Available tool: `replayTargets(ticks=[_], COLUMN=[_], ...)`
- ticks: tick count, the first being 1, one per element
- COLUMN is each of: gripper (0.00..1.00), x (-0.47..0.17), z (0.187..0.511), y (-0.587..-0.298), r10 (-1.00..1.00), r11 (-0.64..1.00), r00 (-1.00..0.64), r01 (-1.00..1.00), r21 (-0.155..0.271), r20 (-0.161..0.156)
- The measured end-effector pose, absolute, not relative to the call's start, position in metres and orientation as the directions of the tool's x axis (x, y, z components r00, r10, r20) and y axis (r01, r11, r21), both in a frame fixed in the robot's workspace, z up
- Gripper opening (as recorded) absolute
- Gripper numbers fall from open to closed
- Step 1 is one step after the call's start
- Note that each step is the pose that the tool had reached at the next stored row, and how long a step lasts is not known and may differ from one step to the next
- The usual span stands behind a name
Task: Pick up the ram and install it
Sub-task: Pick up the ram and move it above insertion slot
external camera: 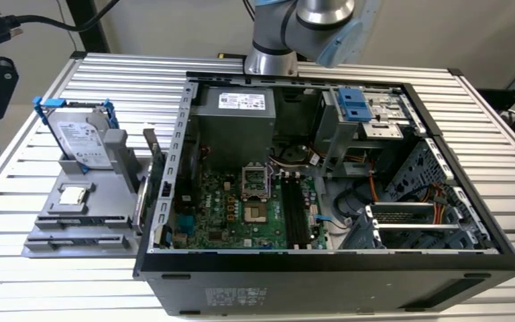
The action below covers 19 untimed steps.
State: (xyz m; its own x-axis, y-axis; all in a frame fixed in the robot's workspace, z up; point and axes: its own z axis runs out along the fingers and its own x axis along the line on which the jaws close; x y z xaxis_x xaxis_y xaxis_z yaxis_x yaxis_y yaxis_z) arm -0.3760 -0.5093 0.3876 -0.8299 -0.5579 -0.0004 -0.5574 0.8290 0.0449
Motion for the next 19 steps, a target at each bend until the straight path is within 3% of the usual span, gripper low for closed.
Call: replayTargets(ticks=[19], gripper=[0.00], x=[-0.3786], z=[0.3875], y=[-0.5093], r10=[-0.757], r11=[0.653], r00=[-0.653], r01=[-0.756], r21=[0.045], r20=[-0.001])
